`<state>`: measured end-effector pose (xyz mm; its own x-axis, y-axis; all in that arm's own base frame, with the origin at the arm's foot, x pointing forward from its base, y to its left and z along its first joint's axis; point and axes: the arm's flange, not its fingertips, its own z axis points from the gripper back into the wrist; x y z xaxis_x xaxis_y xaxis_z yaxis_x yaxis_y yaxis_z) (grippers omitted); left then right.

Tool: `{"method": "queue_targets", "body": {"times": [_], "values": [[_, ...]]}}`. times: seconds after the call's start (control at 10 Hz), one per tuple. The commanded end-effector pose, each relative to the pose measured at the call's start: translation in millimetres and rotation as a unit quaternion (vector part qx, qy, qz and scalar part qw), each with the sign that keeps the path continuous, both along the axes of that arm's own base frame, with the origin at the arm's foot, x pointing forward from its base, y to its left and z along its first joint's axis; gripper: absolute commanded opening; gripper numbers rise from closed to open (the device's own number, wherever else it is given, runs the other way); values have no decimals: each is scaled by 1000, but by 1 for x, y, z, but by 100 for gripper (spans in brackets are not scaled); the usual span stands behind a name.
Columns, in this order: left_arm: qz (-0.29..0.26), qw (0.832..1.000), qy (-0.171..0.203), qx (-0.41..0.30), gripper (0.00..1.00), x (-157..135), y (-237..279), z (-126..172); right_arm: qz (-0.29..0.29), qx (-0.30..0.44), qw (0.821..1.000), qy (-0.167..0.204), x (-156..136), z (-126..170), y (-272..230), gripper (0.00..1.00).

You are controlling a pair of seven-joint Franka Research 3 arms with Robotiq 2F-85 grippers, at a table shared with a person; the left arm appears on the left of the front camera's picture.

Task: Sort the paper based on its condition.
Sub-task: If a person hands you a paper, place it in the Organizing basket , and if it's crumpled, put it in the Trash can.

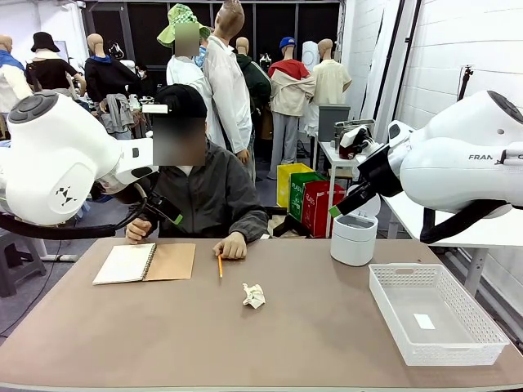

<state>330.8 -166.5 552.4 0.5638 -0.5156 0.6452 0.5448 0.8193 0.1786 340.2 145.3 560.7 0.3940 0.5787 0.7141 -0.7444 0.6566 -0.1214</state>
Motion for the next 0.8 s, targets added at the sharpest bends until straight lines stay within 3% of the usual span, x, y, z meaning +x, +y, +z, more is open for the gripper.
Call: {"method": "queue_targets", "body": {"times": [0.0, 0.4, 0.7], "values": [[2, 1000, -1, 2, 100, 0, 0, 0, 11, -28, 1000, 0, 5, 0, 20, 100], [2, 1000, -1, 2, 100, 0, 0, 0, 78, -108, 991, 23, 29, -16, 83, 100], [2, 1000, -1, 2, 100, 0, 0, 0, 112, -159, 980, 46, 46, -45, 115, 100]]}}
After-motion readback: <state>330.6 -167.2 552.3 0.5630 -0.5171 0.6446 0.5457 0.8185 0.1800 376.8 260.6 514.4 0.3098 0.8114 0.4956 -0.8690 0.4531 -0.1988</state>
